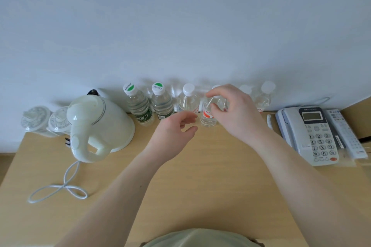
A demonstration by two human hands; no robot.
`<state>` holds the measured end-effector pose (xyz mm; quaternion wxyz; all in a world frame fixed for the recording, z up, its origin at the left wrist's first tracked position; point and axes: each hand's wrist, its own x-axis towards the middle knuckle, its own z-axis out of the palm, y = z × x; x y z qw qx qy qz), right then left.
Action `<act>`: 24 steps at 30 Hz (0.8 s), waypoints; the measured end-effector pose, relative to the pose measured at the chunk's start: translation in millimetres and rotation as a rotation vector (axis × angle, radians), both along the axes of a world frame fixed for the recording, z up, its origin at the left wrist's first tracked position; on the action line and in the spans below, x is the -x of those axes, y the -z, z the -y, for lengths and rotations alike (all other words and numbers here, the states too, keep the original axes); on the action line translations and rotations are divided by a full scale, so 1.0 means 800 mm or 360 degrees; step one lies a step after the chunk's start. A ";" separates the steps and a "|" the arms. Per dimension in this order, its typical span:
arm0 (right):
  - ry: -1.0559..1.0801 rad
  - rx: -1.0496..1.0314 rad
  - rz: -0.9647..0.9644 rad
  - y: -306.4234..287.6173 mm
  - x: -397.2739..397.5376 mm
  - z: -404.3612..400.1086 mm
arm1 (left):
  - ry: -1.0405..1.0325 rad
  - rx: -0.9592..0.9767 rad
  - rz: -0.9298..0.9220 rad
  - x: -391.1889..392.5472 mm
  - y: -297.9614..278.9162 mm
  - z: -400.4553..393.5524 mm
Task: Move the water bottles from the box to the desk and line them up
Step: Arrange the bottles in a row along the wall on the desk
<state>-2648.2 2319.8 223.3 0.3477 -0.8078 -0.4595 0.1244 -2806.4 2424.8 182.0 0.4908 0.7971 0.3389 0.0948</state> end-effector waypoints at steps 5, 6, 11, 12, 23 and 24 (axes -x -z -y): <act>-0.0048 0.0068 -0.0053 0.008 0.023 -0.024 | -0.0086 -0.0056 0.0012 0.022 -0.010 -0.029; -0.0059 0.0079 -0.0068 0.009 0.027 -0.028 | -0.0120 -0.0064 0.0024 0.025 -0.014 -0.037; -0.0089 0.0108 -0.0107 0.010 0.050 -0.057 | -0.0253 -0.0057 0.0146 0.037 -0.035 -0.072; -0.0098 0.0120 -0.0122 0.010 0.054 -0.062 | -0.0269 -0.0062 0.0151 0.039 -0.038 -0.078; -0.0064 0.0221 -0.0251 0.013 0.067 -0.083 | -0.0242 -0.0346 0.0071 0.032 -0.043 -0.113; -0.0061 0.0227 -0.0254 0.014 0.068 -0.083 | -0.0215 -0.0412 0.0051 0.029 -0.042 -0.116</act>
